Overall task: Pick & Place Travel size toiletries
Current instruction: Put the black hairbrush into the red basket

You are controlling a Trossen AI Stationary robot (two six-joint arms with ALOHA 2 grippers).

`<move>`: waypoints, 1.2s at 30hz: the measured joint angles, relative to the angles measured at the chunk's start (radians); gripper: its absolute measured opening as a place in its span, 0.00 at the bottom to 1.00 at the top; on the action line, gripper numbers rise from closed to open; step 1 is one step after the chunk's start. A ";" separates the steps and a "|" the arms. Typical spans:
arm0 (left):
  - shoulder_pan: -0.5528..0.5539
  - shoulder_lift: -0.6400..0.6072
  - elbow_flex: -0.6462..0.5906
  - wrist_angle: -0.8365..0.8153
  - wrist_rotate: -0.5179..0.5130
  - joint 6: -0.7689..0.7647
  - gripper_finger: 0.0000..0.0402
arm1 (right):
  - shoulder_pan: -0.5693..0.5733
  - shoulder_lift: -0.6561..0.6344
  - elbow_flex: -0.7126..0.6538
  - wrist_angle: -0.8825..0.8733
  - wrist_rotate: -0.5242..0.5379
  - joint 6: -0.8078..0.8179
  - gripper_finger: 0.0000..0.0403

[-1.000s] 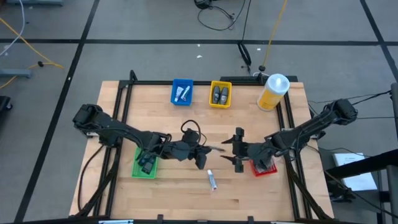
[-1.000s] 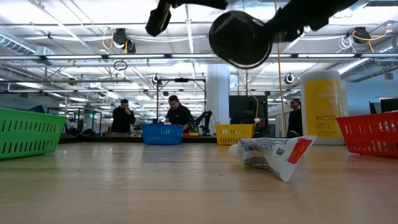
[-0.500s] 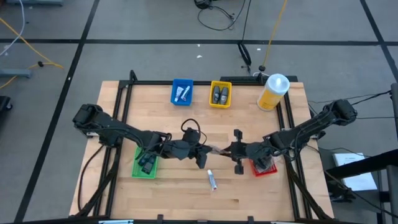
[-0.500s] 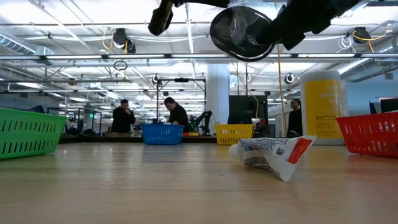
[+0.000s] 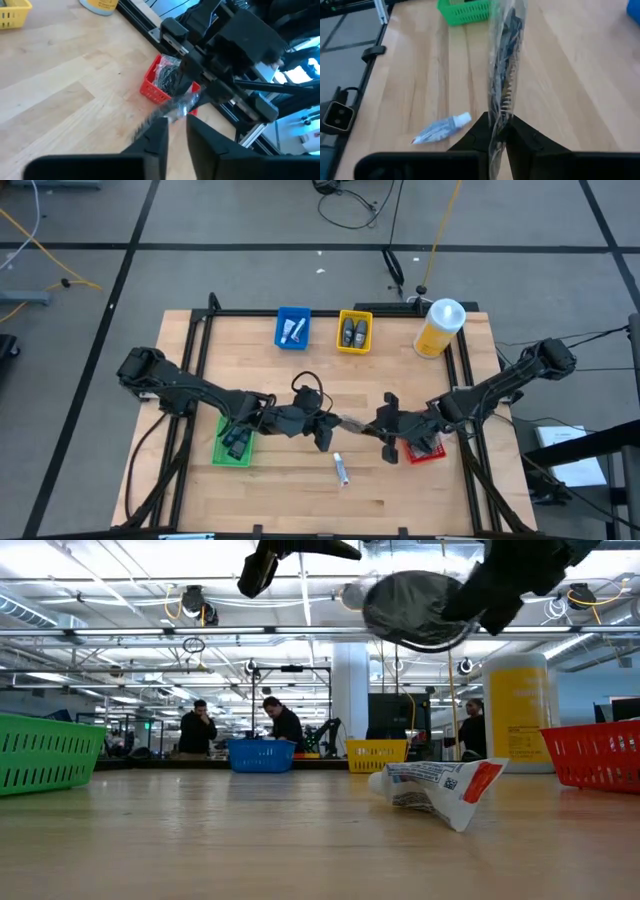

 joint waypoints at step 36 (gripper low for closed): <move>-0.071 0.000 0.000 -0.005 0.114 0.594 0.44 | 0.212 -0.532 0.000 -0.922 -0.184 1.018 0.07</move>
